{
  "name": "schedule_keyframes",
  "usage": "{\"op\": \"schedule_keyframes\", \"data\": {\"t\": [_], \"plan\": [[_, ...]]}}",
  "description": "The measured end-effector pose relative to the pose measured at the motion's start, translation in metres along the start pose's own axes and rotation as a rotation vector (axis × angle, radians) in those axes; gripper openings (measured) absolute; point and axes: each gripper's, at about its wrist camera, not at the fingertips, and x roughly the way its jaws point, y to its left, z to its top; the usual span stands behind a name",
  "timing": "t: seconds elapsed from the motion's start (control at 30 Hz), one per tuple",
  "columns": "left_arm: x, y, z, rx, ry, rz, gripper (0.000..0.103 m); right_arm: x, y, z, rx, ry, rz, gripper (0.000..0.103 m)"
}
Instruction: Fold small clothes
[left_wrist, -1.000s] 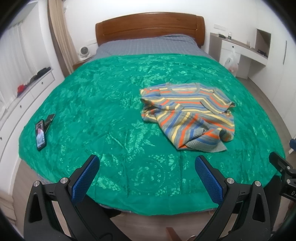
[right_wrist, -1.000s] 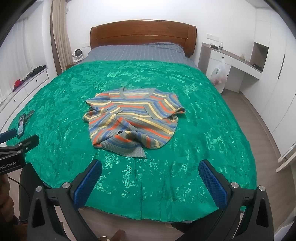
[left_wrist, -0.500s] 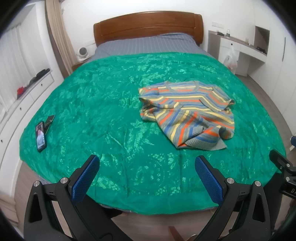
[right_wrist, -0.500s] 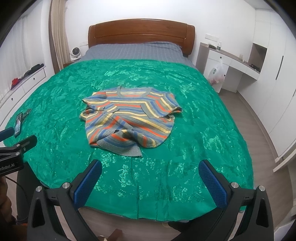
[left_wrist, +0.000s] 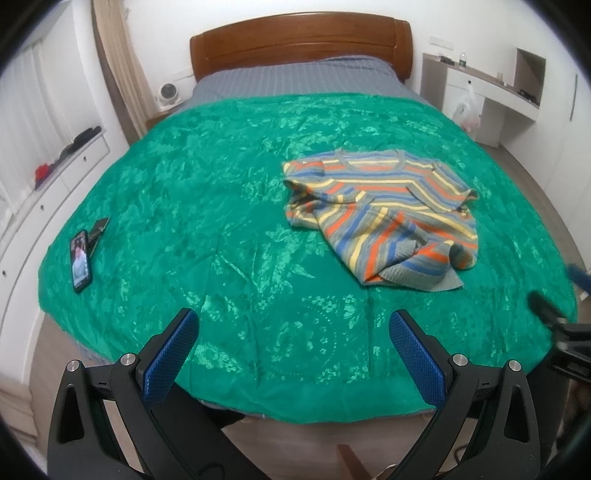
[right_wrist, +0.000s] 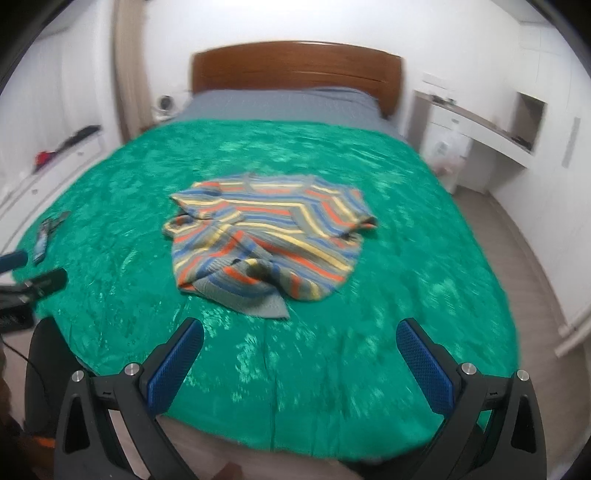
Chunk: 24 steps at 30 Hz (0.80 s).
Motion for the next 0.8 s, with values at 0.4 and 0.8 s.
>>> {"op": "schedule_keyframes", "data": {"t": [0.4,0.8], "plan": [[0.026,0.018,-0.013,-0.036,0.095,0.017,0.103,0.155,-0.013,-0.012,0.136,0.173,0.378,0.006],[0.078,-0.002,0.000,-0.006,0.211,-0.252,0.103,0.031,-0.048,-0.088,0.186,0.184,0.355,0.006]]}}
